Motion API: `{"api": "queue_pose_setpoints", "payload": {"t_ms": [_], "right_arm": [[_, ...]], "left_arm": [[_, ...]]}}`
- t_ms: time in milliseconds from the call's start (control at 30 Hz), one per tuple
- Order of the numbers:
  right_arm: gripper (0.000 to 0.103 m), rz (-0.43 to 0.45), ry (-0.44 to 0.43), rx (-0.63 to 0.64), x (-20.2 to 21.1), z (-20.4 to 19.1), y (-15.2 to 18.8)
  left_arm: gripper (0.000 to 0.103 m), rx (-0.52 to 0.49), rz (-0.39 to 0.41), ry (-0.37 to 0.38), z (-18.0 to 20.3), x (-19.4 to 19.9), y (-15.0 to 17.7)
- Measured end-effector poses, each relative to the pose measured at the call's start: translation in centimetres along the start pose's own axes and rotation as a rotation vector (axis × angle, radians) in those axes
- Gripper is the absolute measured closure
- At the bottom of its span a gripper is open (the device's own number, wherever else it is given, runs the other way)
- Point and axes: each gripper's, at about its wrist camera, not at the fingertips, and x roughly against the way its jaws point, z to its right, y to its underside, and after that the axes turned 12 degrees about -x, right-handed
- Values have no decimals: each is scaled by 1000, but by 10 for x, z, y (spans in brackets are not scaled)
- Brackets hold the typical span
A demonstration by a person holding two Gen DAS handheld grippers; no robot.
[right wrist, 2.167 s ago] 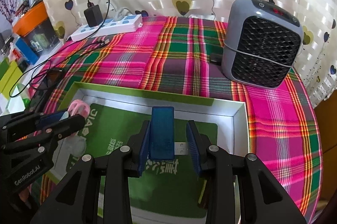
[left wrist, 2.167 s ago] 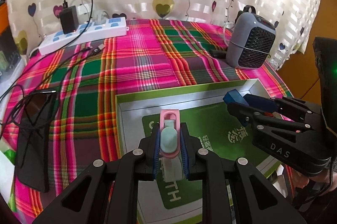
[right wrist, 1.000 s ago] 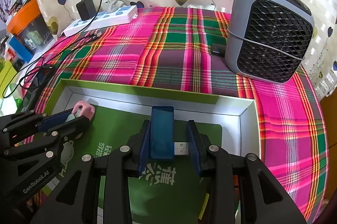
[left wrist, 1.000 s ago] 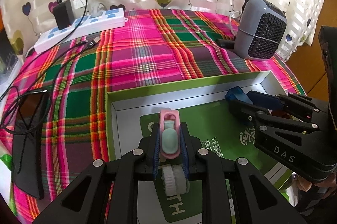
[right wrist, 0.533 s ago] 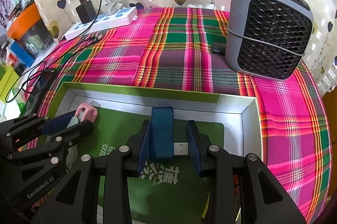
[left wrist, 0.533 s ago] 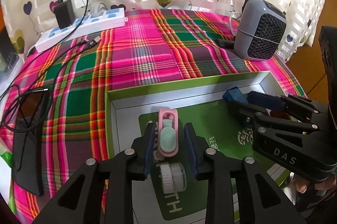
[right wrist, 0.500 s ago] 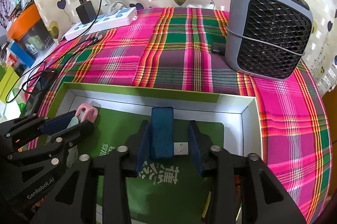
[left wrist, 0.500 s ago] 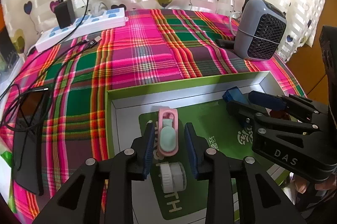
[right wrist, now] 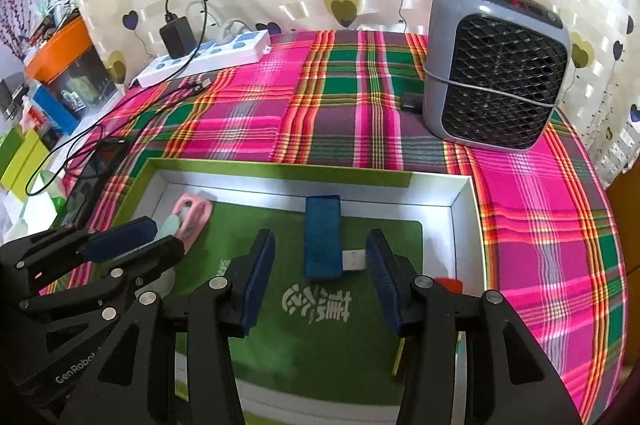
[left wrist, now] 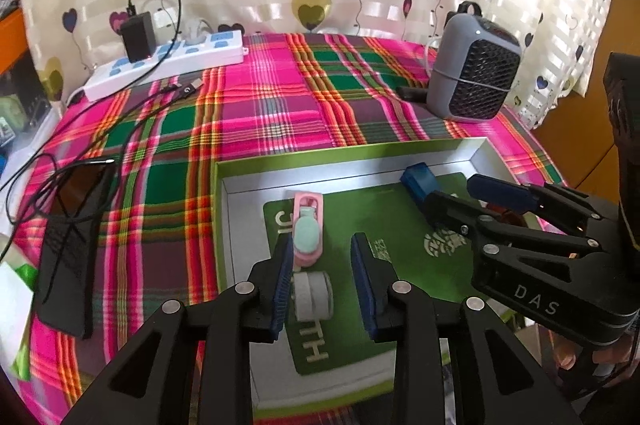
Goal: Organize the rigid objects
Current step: 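Release the pink clip in the box with the left tool while the right withdraws, then move both tools back from the box to the loose objects beside it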
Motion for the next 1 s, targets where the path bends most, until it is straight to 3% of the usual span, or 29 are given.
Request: {"api": "queue_pose_setpoints", "payload": {"t_ms": [533, 1000], "right_arm": [[54, 44, -16, -6, 40, -8, 28], [54, 108, 1, -7, 83, 1, 77]], "left_arm": [[74, 12, 40, -3, 18, 49, 35], [74, 37, 95, 23, 26, 85, 77]]}}
